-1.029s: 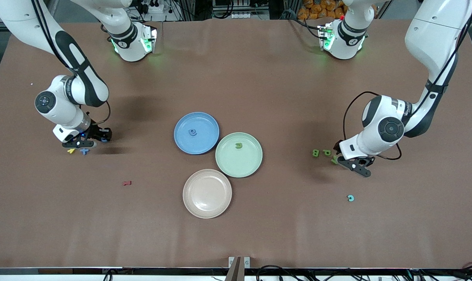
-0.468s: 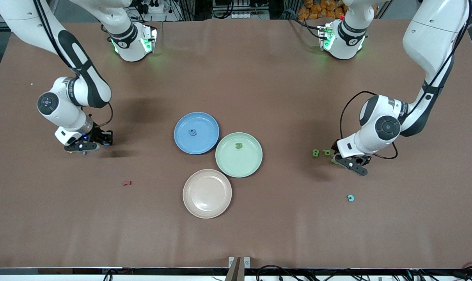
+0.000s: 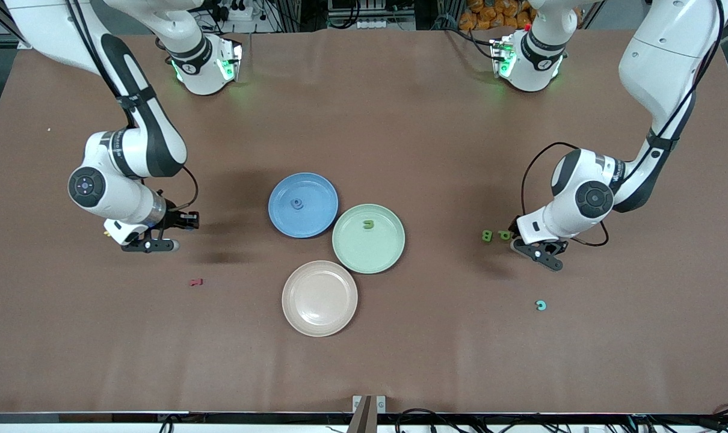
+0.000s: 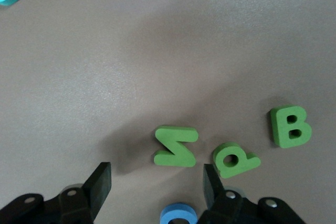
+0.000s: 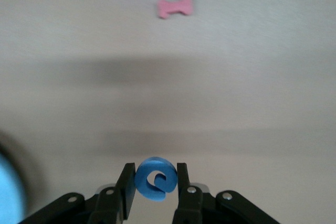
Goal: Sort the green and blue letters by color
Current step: 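Grasp the blue c with the right gripper while the left gripper grasps the M, then drop the c on the blue plate while the left gripper drops the M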
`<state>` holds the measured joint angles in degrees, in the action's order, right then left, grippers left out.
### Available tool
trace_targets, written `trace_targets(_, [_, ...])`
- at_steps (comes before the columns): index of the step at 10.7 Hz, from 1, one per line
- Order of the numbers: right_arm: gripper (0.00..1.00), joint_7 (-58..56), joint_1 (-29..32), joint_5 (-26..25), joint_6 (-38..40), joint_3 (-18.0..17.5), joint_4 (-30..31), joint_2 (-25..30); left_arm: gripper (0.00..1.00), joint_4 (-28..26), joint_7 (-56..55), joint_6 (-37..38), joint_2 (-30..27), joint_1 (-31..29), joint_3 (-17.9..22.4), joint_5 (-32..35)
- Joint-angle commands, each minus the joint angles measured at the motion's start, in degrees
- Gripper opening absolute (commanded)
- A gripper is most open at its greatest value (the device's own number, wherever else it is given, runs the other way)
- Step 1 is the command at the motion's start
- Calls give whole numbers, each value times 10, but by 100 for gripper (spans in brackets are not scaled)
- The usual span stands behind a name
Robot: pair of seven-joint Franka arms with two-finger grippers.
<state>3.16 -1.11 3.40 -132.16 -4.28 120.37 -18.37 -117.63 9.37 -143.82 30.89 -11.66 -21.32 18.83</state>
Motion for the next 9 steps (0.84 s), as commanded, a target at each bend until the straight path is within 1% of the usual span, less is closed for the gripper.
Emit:
trace_targets(1, [0, 74, -49, 34, 19, -4, -30, -5, 77, -3, -6, -11, 2, -6, -5, 12])
trace_targets(3, [0, 194, -125, 35, 19, -3, -59, -11, 76, -2, -6, -18, 9, -6, -5, 11])
trace_targets(4, [0, 242, -150, 35, 18, -3, -74, -19, 75, -3, -6, -20, 9, -6, -5, 11])
trace_targets(7, [0, 316, -208, 44, 16, -3, -81, -32, 71, -2, -6, -21, 13, -7, -5, 10])
trace_targets(8, [11, 338, -223, 47, 14, -3, -81, -39, 65, -2, -6, -21, 14, -7, -5, 9])
trace_targets(9, [77, 345, -232, 45, 11, -2, -80, -42, 58, -1, -6, -21, 14, -7, -5, 9])
